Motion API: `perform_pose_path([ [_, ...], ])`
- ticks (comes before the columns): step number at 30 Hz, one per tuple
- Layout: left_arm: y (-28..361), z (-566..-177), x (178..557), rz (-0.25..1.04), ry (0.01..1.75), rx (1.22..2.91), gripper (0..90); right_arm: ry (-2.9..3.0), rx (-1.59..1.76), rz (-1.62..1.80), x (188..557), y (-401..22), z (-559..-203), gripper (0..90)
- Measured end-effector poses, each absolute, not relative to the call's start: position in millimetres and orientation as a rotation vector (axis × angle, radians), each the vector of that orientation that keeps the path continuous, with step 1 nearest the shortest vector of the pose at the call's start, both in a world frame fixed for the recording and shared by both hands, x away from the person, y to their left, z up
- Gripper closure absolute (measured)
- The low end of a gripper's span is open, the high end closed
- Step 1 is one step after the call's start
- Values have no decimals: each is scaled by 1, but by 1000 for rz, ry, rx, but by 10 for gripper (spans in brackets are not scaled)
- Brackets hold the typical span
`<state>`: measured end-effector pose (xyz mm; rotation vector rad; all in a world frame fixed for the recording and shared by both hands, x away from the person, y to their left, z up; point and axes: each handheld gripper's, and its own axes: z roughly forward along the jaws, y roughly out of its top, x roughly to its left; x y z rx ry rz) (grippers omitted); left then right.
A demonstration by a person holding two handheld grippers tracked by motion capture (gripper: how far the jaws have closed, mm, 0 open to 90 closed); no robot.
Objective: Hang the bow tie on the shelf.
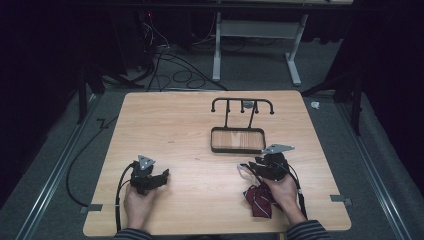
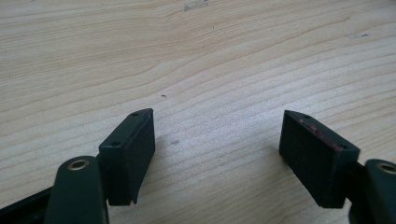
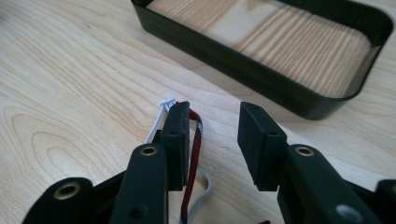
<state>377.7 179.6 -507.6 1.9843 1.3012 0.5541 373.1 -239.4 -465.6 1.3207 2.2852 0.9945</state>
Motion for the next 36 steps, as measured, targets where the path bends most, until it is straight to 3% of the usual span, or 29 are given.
perform_pose_path([
  [11, 180, -508, 378, 553, 1301, 1984, 273, 2337, 1331, 931, 380, -234, -477, 728],
  [26, 180, -508, 378, 552, 1301, 1982, 273, 2392, 1324, 898, 383, -230, -483, 891],
  [36, 180, -508, 378, 549, 1302, 1983, 273, 2381, 1301, 927, 379, -231, -477, 900],
])
